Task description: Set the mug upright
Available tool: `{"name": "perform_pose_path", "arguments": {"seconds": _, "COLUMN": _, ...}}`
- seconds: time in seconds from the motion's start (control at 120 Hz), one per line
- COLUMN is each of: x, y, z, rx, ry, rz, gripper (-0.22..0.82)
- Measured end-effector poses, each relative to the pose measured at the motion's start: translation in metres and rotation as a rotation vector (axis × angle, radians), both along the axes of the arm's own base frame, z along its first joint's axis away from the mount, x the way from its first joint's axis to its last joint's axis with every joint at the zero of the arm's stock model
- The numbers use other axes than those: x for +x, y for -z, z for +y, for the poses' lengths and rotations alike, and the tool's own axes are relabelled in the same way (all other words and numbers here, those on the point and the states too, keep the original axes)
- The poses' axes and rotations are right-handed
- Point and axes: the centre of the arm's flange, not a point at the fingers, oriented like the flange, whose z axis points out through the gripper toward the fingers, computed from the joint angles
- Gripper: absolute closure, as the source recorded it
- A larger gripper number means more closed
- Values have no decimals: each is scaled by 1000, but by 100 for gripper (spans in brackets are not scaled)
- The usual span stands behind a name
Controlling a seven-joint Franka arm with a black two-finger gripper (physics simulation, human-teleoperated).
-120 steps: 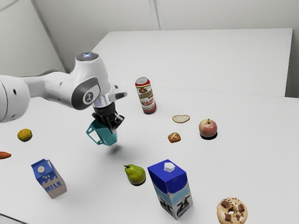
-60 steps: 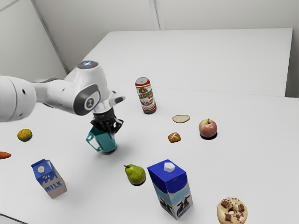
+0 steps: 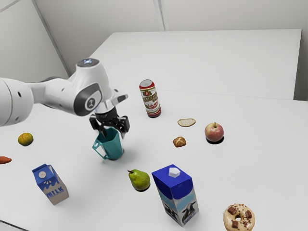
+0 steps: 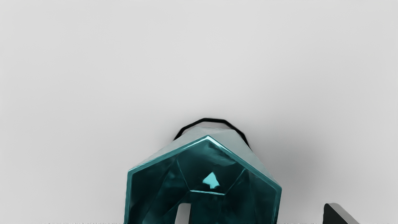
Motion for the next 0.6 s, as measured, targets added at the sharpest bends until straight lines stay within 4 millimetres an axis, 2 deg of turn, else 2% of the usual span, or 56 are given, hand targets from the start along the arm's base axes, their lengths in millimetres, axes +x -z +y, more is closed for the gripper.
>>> {"name": "perform_pose_path", "arguments": {"seconds": 0.125, "x": -1, "y": -16, "z": 0, "rx": 3, "ry": -5, "rz": -18, "gripper": 9}}
{"name": "perform_pose_path", "arguments": {"seconds": 0.3, "x": 4, "y": -54, "z": -5, "rx": 7, "ry": -6, "rz": -56, "gripper": 4}}
{"name": "perform_pose_path", "arguments": {"seconds": 0.433, "x": 15, "y": -89, "z": -15, "rx": 10, "ry": 11, "rz": -76, "gripper": 2}}
{"name": "perform_pose_path", "arguments": {"seconds": 0.6, "x": 26, "y": -145, "z": -19, "rx": 12, "ry": 14, "rz": -99, "gripper": 1}}
